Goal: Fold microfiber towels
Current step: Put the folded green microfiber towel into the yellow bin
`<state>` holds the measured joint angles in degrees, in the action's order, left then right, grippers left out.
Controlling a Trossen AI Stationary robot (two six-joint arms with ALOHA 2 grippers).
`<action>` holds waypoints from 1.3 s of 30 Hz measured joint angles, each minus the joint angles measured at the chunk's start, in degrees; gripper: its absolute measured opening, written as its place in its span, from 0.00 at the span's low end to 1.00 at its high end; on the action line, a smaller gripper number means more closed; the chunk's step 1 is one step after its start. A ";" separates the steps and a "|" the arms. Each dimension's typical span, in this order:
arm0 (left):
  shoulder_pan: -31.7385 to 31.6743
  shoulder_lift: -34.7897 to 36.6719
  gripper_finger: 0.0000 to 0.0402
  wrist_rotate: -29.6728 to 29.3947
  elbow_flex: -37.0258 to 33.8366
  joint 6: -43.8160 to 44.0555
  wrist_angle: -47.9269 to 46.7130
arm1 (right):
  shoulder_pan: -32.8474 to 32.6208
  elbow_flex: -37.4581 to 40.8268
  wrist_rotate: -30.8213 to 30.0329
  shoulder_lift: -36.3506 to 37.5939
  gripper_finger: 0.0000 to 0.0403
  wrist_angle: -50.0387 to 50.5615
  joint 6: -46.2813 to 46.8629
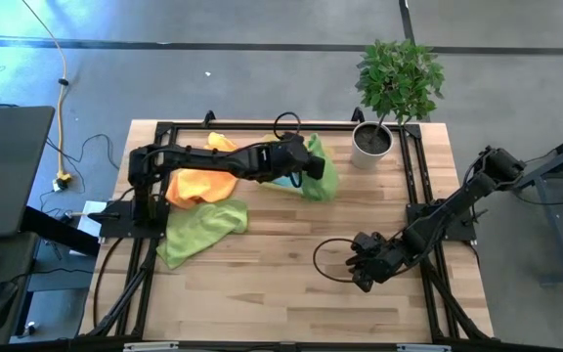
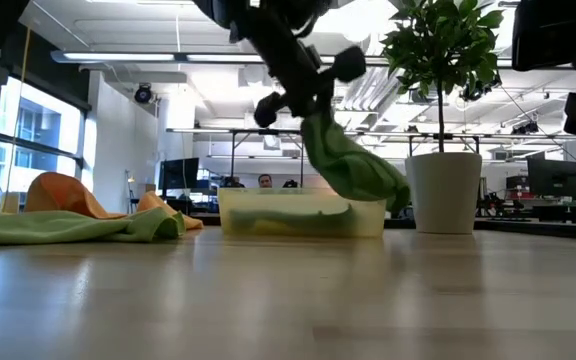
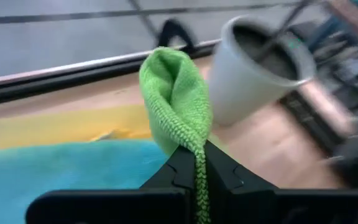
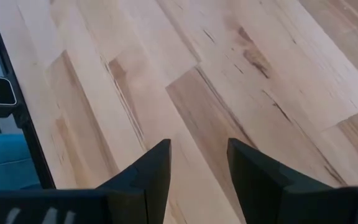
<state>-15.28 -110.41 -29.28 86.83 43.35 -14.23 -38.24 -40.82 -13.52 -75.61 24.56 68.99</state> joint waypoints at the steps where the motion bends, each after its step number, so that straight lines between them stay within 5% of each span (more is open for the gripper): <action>1: -0.31 -0.45 0.01 -0.98 -0.03 0.02 -0.52 | 0.00 0.00 0.00 0.00 0.37 0.00 0.00; 14: -1.25 -7.97 0.01 -5.75 0.02 0.89 -3.58 | 0.00 0.00 -0.02 0.00 0.37 0.00 0.17; 23: -1.43 -7.99 0.02 -12.41 0.02 -6.82 -13.26 | 0.00 0.00 -0.03 0.00 0.37 -0.02 0.11; 39: -1.08 -7.87 0.05 -18.32 0.02 -7.07 -25.89 | 0.00 0.00 -0.04 0.00 0.37 0.24 0.00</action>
<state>-16.36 -118.28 -47.60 86.85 36.28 -40.12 -38.24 -40.82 -13.56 -75.61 24.80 68.99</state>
